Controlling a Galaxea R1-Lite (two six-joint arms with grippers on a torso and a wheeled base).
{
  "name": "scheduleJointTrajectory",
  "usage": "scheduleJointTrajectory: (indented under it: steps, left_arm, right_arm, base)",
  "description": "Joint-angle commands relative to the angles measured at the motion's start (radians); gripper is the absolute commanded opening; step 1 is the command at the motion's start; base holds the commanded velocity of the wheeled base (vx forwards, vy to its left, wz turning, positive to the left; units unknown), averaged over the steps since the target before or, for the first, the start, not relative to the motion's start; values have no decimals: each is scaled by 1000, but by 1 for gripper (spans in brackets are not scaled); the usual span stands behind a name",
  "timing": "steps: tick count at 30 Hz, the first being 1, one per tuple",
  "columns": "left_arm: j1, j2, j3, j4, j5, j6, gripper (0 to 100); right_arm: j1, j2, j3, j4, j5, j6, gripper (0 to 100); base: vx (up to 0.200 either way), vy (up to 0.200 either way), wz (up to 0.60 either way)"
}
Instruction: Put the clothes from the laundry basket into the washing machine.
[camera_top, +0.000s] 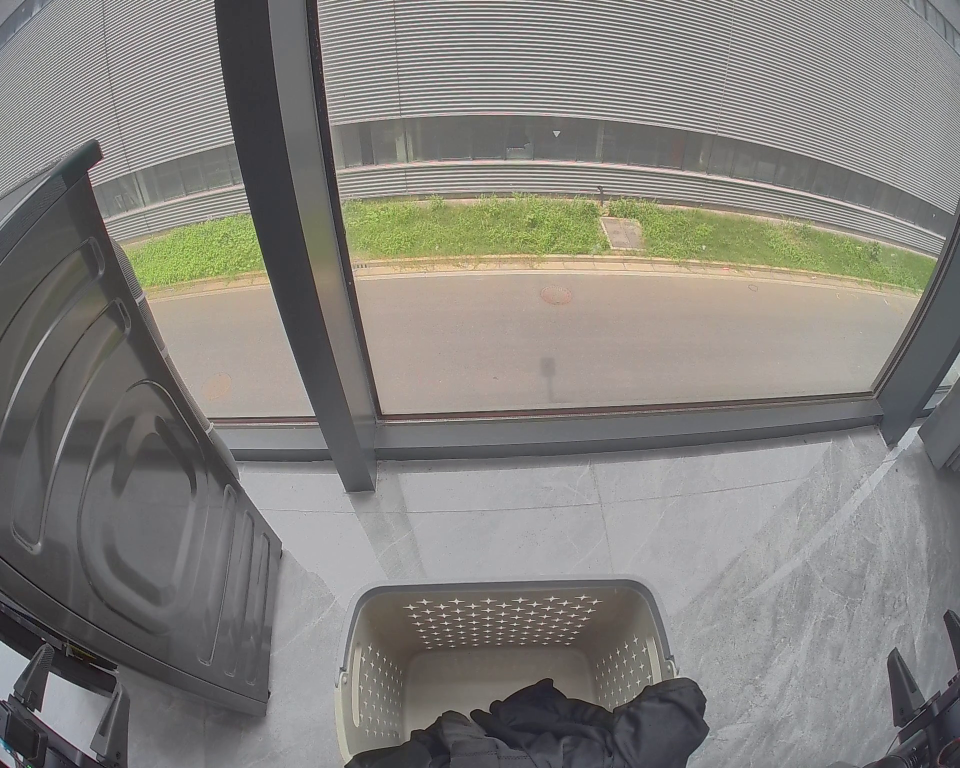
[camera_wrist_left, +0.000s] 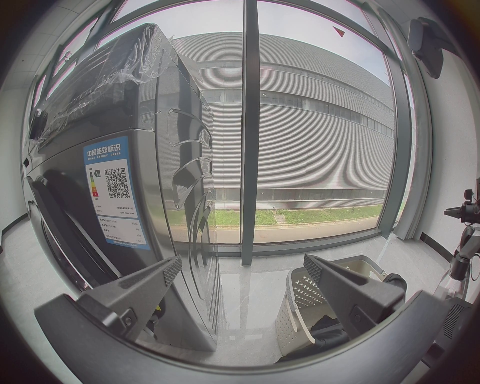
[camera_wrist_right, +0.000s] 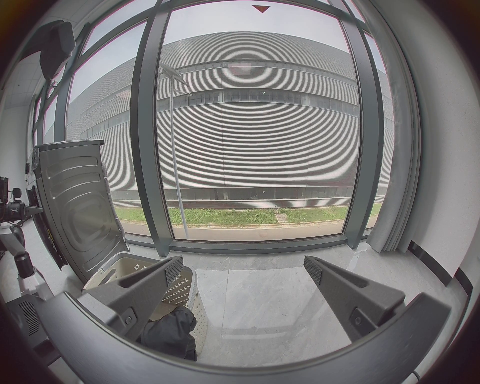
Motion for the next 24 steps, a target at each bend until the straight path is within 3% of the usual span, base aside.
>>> scheduleJointTrajectory:
  steps: [1,24]
  left_arm:
    - [0,-18,18,-1,-1,0,100]
    - [0,-18,18,1,-2,0,100]
  right_arm:
    - [0,-9,18,0,1,0,100]
    - [0,-9,18,0,1,0,100]
  base:
    - [0,0,0]
    - [0,0,0]
